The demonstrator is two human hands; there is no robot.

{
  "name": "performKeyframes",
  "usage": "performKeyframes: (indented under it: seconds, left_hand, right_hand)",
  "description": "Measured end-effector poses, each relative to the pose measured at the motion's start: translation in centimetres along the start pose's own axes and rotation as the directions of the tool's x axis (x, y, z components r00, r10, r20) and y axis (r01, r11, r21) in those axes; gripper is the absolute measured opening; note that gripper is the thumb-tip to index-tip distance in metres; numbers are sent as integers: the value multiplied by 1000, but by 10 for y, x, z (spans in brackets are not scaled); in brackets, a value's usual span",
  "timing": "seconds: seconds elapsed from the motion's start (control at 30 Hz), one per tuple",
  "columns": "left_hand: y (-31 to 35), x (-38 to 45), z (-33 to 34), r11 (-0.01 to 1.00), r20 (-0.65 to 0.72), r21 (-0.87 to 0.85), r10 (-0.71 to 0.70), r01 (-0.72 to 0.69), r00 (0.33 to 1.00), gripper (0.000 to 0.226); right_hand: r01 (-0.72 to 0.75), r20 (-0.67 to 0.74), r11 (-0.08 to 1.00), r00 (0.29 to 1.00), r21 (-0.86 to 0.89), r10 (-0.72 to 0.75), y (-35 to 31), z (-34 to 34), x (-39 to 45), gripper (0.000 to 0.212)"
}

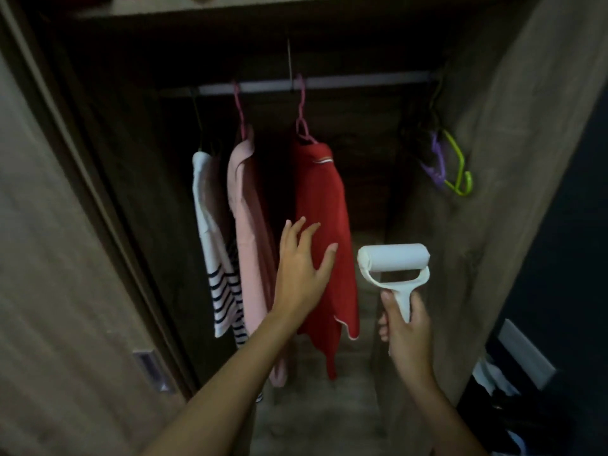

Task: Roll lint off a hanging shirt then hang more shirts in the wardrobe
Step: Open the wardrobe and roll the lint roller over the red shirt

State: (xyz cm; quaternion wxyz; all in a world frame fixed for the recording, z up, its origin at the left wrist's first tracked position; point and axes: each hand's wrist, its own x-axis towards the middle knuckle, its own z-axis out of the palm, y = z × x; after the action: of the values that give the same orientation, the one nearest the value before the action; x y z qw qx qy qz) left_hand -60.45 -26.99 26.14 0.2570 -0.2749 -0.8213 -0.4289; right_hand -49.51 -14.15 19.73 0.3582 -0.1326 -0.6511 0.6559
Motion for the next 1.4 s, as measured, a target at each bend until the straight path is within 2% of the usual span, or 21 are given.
performKeyframes:
  seconds: [0.17, 0.23, 0.33, 0.43, 0.63, 0.7, 0.83, 0.97, 1.1, 1.17, 1.3, 1.4]
  left_hand:
    - [5, 15, 31, 987, 72, 102, -132, 124, 989, 67]
    - [1, 18, 33, 979, 54, 186, -93, 82, 994, 54]
    - [-4, 18, 23, 969, -14, 248, -15, 18, 1000, 19]
    - [-7, 10, 5, 970, -116, 207, -103, 126, 988, 11]
    - [-16, 4, -31, 939, -310, 113, -276, 324, 910, 15]
    - [-13, 2, -46, 937, -346, 65, -301, 343, 889, 21]
    - [-2, -3, -77, 923, -293, 184, -276, 337, 915, 41]
    - [-12, -8, -96, 880, -324, 377, -168, 290, 931, 19]
    - [-27, -14, -112, 819, -345, 498, -114, 284, 932, 17]
    - [-30, -18, -112, 800, -329, 521, -133, 297, 935, 12]
    - [-35, -20, -108, 796, -331, 506, -176, 332, 927, 17]
    - [-32, -21, -104, 801, -342, 475, -214, 365, 915, 30]
  right_hand:
    - [-19, 26, 1000, 999, -23, 19, 12, -9, 50, 14]
    - [-22, 37, 1000, 999, 2, 22, 14, -3, 70, 14]
    - [-16, 59, 999, 998, 30, 14, 18, 14, 92, 14]
    - [-4, 101, 997, 995, 76, -4, 20, 33, 107, 16]
    - [23, 276, 991, 959, 132, -59, 3, 81, 122, 24]
    - [36, 325, 987, 942, 158, -87, -5, 101, 129, 29]
    - [64, 394, 985, 911, 161, -123, -9, 134, 128, 30]
    - [7, 455, 987, 887, 160, -81, 20, 145, 101, 24]
    - [-64, 559, 998, 828, 26, 38, 74, 141, 75, 22]
    - [-55, 592, 998, 804, -26, 60, 87, 135, 70, 25]
    - [6, 513, 998, 857, 65, -39, 63, 135, 81, 21]
    - [52, 445, 987, 888, 154, -116, 30, 141, 90, 12]
